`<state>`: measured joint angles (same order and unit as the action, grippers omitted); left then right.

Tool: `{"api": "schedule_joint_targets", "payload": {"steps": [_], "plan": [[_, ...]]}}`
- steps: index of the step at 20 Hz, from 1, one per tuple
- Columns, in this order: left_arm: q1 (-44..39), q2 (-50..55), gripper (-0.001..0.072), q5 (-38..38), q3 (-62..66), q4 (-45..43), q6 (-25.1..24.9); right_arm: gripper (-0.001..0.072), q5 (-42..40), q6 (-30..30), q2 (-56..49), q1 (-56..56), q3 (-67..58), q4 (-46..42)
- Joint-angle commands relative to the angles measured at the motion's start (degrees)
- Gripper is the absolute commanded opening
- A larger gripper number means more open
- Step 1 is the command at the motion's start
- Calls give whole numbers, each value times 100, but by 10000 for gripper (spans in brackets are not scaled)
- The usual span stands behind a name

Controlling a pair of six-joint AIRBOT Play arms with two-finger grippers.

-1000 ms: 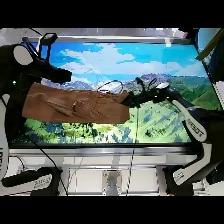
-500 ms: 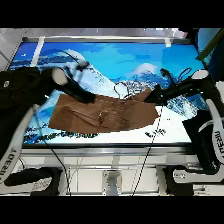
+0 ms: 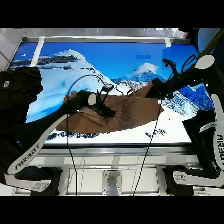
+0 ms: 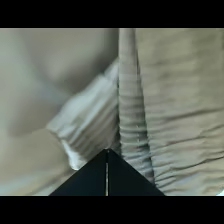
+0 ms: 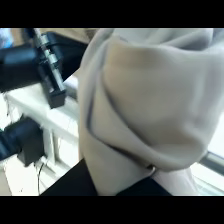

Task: Fold the clothes and pants, and hang the long-sleeved shirts on hangers.

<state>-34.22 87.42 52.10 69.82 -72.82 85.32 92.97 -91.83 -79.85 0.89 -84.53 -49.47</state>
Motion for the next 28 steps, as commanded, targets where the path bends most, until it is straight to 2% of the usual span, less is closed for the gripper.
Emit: {"api": "schedule_joint_targets", "payload": {"steps": [1, 6, 10, 15, 16, 17, 18, 19, 21, 25, 28], "plan": [[522, -457, 9, 0, 76, -22, 81, 21, -745, -651, 4, 632, -219, -367], [1775, -1888, 9, 815, 74, -413, 79, 20, -2015, -1397, -267, 2090, -229, -664], [2363, -2732, 9, 999, 72, -566, -122, 20, -3926, -1416, -903, 3539, -595, -520], [2490, -3038, 9, 1405, 63, -752, -181, 22, -6006, -1397, -2420, 4861, -1600, -516], [2490, -3034, 9, 1497, 63, -791, -179, 106, -6321, -1397, -2673, 5014, -1766, -490], [2490, -3034, 9, 1578, 63, -839, -179, 432, -6487, -1397, -2874, 5128, -1932, -424], [2490, -3034, 9, 1639, 63, -879, -179, 583, -6481, -1388, -2983, 5180, -2063, -323], [2492, -3034, 9, 1661, 63, -935, -179, 580, -6321, -1290, -2977, 5198, -2133, -337], [2507, -3034, 9, 1657, 63, -1016, -177, 579, -5329, -748, -2953, 5038, -2430, -535], [2505, -3034, 9, 1657, 63, -1078, -177, 579, -2166, -525, -2721, 3991, -3067, -1921], [2505, -3034, 9, 1659, 63, -1080, -177, 579, -380, 20, -2262, 3016, -3021, -2990]]}}
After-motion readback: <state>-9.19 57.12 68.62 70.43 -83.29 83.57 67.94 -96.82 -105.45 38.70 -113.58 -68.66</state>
